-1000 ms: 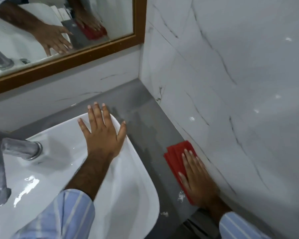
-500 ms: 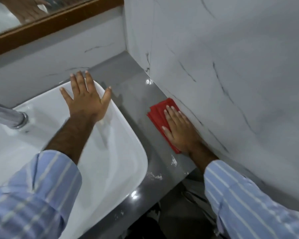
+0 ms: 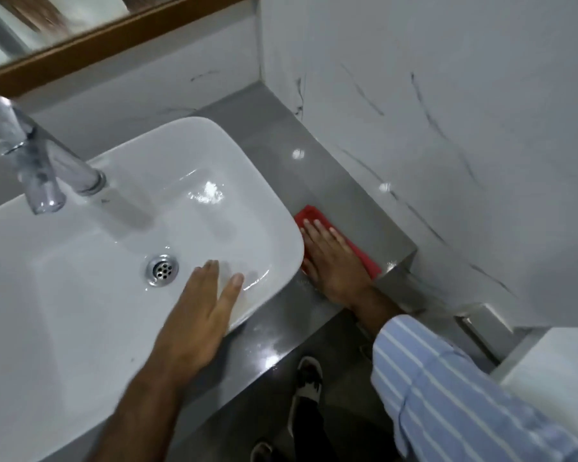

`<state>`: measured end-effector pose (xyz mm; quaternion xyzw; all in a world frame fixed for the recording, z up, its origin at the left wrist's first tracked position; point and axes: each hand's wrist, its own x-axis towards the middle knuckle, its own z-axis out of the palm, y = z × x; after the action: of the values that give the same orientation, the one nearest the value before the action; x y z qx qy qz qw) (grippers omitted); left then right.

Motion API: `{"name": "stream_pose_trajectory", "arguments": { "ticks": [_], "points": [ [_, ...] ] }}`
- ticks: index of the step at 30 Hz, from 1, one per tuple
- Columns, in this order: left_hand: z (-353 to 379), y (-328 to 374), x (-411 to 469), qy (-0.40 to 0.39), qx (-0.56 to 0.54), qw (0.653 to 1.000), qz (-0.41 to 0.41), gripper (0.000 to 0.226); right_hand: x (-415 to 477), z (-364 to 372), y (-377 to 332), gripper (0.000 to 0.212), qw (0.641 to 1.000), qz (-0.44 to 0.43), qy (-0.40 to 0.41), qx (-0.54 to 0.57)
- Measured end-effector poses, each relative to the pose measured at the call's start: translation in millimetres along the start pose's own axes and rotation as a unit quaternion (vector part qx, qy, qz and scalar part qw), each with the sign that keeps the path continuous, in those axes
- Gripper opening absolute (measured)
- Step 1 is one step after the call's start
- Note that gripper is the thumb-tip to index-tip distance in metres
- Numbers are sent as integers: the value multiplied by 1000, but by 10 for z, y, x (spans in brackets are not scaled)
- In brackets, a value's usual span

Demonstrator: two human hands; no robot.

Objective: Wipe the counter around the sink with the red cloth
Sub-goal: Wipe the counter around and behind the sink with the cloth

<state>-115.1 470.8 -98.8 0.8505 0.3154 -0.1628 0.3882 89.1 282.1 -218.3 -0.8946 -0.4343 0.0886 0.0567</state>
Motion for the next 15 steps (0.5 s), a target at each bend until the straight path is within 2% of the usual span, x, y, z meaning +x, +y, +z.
{"name": "stream_pose_trajectory", "arguments": {
  "ticks": [1, 3, 6, 9, 13, 15],
  "points": [
    [-44, -79, -125, 0, 10, 1000, -10, 99, -26, -25, 57, 63, 1000, -4, -1, 12],
    [-133, -341, -438, 12, 50, 998, -24, 94, -125, -90, 239, 65, 1000, 19, -3, 22],
    [-323, -861, -811, 65, 118, 989, -56, 96, -244, -100, 488, 69, 993, 115, 17, 11],
    [-608, -1377, -1006, 108, 154, 979, -78, 105, -289, 8, 171, 70, 981, 184, 61, 15],
    [-869, -1719, -1163, 116, 185, 975, -47, 103, -516, 302, -730, 67, 988, 130, 74, 37],
    [-919, -1746, -1207, 106, 202, 974, -16, 98, -655, 360, -892, 67, 993, 94, 61, 37]
  ]
}}
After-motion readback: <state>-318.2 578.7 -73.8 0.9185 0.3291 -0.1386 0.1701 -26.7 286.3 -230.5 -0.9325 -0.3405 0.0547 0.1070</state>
